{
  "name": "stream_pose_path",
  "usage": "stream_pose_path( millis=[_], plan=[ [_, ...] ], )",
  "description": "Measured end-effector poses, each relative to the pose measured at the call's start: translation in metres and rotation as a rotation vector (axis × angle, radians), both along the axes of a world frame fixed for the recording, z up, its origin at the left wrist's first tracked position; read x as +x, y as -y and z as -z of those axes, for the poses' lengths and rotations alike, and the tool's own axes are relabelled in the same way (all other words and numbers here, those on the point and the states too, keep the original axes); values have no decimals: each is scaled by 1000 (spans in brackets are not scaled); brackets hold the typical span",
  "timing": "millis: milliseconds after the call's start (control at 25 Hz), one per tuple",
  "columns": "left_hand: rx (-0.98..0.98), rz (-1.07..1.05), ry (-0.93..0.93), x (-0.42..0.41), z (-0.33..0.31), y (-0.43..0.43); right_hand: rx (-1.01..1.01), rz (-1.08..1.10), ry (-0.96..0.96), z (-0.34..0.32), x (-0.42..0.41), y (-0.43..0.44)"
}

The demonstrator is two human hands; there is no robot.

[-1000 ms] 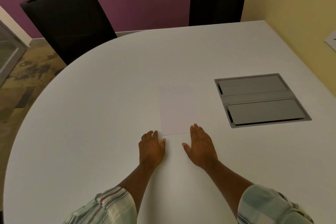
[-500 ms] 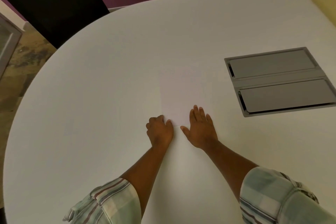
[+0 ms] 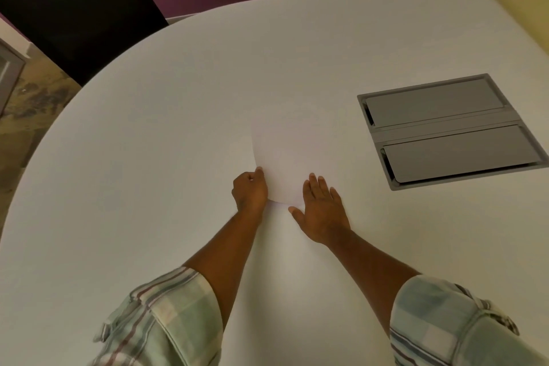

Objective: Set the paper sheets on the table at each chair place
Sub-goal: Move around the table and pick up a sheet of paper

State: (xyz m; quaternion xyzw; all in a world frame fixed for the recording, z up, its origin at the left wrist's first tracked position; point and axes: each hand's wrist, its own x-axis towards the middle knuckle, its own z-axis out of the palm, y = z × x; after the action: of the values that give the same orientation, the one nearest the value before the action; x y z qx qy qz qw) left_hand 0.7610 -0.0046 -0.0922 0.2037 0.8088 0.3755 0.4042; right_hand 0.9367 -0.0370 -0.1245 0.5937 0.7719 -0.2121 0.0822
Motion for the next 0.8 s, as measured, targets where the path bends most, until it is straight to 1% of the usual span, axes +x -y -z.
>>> stream_pose_path(
  millis=[80,280,360,440,560,640,720,800],
  plan=[
    [-6,32,11,-7,-4,-20,-6,2,-8,1,1,-1],
    [-17,186,-19,-17,-13,-51,17,9,-40,3,4,-1],
    [7,193,22,-17,-16,-52,37,36,-98,0,6,-2],
    [51,170,79,-16,-21,-48,125,102,-202,-8,10,-5],
    [118,161,138,-15,-34,-32,259,312,-458,-28,22,-13],
    [142,170,176,-12,-45,-14,264,514,-619,-42,34,-20],
    [157,170,213,-6,-56,8,207,690,-731,-52,50,-26],
    [163,174,260,4,-66,33,81,853,-835,-63,69,-24]
  ],
)
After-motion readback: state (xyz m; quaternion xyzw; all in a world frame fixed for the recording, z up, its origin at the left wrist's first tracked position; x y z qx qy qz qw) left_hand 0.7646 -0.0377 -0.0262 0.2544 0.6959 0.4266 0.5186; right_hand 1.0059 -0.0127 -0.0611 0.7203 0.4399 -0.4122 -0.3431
